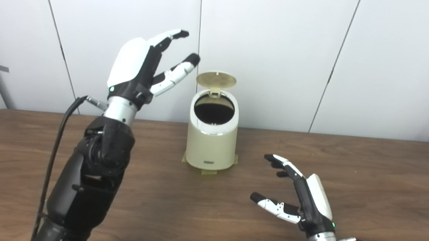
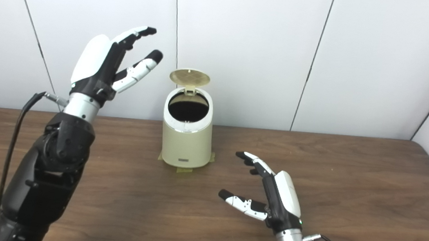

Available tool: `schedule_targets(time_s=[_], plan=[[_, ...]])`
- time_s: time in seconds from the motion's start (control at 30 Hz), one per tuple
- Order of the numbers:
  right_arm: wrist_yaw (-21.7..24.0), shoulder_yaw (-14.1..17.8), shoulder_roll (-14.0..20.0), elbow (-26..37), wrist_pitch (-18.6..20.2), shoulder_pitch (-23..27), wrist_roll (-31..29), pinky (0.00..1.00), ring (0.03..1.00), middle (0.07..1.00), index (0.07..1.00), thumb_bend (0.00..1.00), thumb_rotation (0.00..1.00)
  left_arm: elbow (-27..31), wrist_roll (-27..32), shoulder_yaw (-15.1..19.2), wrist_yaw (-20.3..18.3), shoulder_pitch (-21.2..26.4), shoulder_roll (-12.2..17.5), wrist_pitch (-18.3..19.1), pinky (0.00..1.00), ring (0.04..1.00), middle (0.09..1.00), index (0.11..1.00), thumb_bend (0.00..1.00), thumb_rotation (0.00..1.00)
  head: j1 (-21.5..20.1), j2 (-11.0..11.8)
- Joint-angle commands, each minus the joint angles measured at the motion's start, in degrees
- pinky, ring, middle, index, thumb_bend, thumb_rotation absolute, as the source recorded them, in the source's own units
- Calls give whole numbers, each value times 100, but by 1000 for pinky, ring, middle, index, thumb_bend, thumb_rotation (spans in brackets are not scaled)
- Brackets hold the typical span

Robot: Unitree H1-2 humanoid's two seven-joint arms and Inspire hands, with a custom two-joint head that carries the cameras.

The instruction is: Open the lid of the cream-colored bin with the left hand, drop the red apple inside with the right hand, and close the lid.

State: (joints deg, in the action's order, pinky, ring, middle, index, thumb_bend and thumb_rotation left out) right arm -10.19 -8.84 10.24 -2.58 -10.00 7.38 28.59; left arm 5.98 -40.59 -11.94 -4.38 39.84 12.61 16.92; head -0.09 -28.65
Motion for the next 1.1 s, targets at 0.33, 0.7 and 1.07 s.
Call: schedule_targets(time_s=[0.33, 0.7, 1.07], plan=[[151, 39, -22, 196, 286, 62, 133, 704, 809, 833, 831, 573, 564, -673, -1420, -937, -705, 964, 97, 280, 1000, 1000, 863, 858, 948, 1000, 8, -11], [275, 28, -5, 249, 502, 76, 265, 723, 819, 839, 832, 599, 611, -1084, -1969, -1332, -1312, 1095, -6, 513, 1000, 991, 848, 833, 1000, 1000, -22, -4], [369, -9, -23, 323, 686, 65, 324, 705, 818, 844, 832, 626, 630, -1137, -1985, -1313, -1370, 1042, -58, 499, 1000, 979, 851, 835, 998, 1000, -42, -4]])
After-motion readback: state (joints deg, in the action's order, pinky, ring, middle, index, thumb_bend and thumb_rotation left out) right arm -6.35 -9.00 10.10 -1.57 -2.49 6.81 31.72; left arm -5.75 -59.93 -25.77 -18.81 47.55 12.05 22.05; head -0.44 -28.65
